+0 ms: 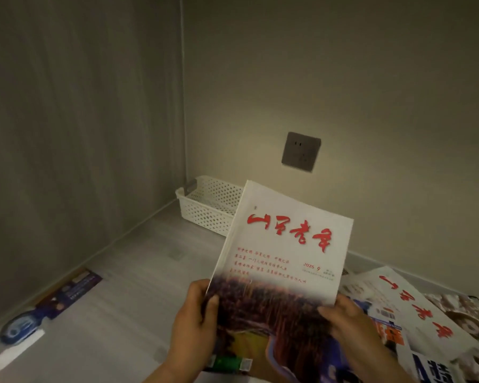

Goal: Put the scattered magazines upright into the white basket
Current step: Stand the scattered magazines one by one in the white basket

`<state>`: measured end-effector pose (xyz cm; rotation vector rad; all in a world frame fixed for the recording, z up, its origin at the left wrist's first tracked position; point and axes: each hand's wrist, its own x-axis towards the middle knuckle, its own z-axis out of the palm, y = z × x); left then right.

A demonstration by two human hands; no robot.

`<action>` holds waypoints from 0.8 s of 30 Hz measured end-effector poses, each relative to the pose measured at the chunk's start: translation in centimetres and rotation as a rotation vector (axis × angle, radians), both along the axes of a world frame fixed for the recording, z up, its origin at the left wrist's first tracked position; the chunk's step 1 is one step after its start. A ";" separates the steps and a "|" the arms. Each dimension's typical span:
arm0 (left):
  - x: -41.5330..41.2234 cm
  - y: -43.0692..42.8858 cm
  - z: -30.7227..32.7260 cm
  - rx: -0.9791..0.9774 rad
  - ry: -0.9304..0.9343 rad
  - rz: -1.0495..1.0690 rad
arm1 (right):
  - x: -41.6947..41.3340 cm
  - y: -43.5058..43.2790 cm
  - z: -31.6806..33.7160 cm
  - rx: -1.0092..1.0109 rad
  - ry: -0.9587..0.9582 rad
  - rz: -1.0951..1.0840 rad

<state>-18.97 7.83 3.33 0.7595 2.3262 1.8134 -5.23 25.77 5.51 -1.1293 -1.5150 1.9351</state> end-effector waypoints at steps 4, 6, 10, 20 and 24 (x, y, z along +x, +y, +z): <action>-9.1 -2.0 0.7 -0.001 0.037 -0.025 | -7.3 -2.8 1.4 0.237 -0.030 0.024; -13.6 -2.4 1.6 0.019 0.028 -0.045 | -10.8 -3.9 2.3 0.306 0.001 0.004; -20.3 -0.8 4.6 0.020 0.118 -0.087 | -15.6 -4.3 4.5 0.367 0.026 -0.101; -32.4 10.0 10.5 0.147 0.098 -0.101 | -25.8 2.9 10.4 0.695 0.083 -0.272; -35.9 12.5 10.5 0.159 0.065 -0.094 | -29.3 6.0 10.1 0.673 0.111 -0.292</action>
